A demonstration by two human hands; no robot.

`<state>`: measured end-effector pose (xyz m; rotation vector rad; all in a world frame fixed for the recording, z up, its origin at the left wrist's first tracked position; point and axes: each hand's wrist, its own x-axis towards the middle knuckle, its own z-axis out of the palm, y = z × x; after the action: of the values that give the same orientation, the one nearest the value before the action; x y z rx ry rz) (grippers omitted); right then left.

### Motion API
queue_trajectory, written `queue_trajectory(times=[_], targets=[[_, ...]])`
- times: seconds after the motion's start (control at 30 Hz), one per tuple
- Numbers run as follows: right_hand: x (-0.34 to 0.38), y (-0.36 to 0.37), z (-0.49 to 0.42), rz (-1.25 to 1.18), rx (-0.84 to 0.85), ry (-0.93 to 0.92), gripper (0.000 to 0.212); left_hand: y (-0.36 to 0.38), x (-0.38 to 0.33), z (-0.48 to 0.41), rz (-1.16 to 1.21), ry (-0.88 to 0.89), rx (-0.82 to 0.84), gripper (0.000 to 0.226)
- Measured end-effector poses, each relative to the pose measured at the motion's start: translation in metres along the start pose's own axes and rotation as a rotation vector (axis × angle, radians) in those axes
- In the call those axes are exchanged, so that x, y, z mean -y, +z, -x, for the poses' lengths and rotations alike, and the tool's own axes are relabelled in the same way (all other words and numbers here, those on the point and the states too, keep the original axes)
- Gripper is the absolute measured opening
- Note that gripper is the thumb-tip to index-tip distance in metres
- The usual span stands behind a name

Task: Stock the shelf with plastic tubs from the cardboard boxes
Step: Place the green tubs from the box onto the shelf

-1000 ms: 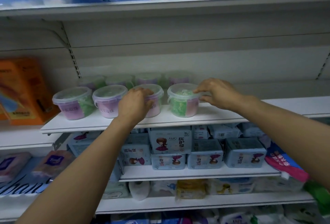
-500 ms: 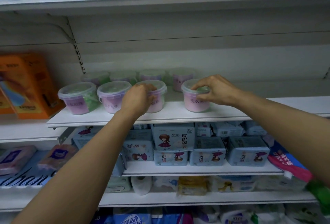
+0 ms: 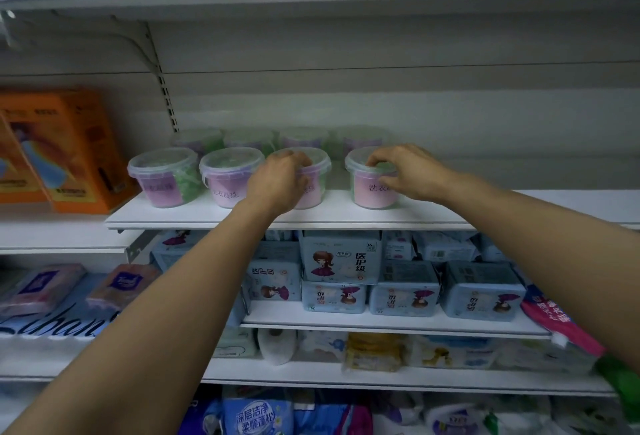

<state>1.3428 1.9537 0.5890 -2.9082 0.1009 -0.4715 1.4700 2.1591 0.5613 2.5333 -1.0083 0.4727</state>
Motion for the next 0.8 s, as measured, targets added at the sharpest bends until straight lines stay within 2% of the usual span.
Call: queue_trajectory(times=[0.1,0.17,0.27,0.37,0.57,0.8], targets=[[0.011,-0.001,0.003,0.048,0.006,0.011,0.033,-0.009,-0.005,0.011,-0.015,-0.017,0.015,0.044],[0.018,-0.001,0.011,0.053,-0.075,0.01,0.042,-0.018,-0.009,0.029,0.005,-0.003,-0.037,0.047],[0.033,0.004,0.03,0.088,-0.206,-0.03,0.044,-0.027,-0.013,0.069,0.025,-0.005,-0.112,0.044],[0.057,0.014,0.054,0.102,-0.23,-0.091,0.044,-0.031,-0.008,0.116,0.025,-0.064,-0.147,0.044],[0.115,0.038,0.089,0.129,-0.167,-0.159,0.05,-0.04,0.026,0.202,-0.012,-0.156,-0.133,0.052],[0.213,0.096,0.082,0.066,0.079,-0.287,0.059,-0.06,0.117,0.289,-0.063,-0.299,0.016,0.056]])
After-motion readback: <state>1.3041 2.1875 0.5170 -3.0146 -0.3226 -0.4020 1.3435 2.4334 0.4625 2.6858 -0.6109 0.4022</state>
